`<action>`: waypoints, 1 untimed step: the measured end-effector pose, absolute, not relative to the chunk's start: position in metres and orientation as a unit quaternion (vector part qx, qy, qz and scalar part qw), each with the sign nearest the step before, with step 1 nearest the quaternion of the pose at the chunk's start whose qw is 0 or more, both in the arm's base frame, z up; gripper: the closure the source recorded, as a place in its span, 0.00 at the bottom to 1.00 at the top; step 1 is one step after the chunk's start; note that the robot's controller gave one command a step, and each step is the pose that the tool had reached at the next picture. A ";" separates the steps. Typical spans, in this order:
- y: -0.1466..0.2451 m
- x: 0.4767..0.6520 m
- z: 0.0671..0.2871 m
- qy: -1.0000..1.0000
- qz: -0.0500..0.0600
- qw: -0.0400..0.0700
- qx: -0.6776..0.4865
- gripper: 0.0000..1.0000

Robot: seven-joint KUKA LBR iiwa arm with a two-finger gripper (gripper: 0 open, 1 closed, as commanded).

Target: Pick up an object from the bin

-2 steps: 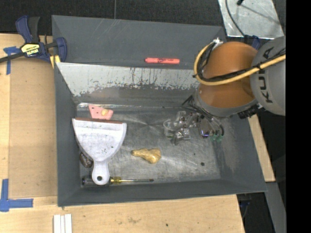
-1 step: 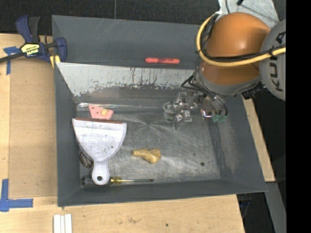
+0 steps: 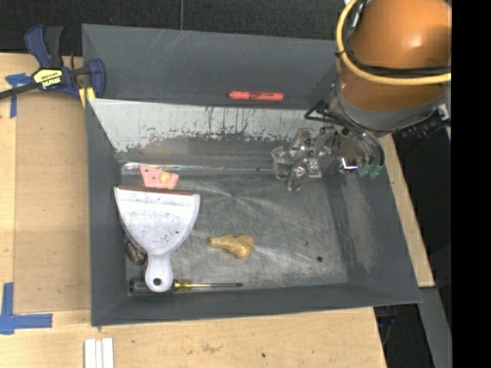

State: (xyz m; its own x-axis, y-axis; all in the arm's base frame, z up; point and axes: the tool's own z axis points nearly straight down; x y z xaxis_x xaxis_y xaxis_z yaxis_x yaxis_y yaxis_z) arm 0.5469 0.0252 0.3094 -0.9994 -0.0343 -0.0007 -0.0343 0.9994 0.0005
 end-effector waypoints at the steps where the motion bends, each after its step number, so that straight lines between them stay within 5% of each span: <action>1: 0.028 0.558 0.298 1.000 0.000 0.010 -0.012 1.00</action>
Offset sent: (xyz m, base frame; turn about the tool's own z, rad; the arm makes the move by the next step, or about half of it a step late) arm -0.0470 -0.0124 -0.0138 -0.0425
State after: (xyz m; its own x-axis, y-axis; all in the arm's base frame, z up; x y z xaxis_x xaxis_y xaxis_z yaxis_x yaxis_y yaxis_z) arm 0.5576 0.0283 0.2982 -0.9995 -0.0249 -0.0200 -0.0249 0.9997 -0.0001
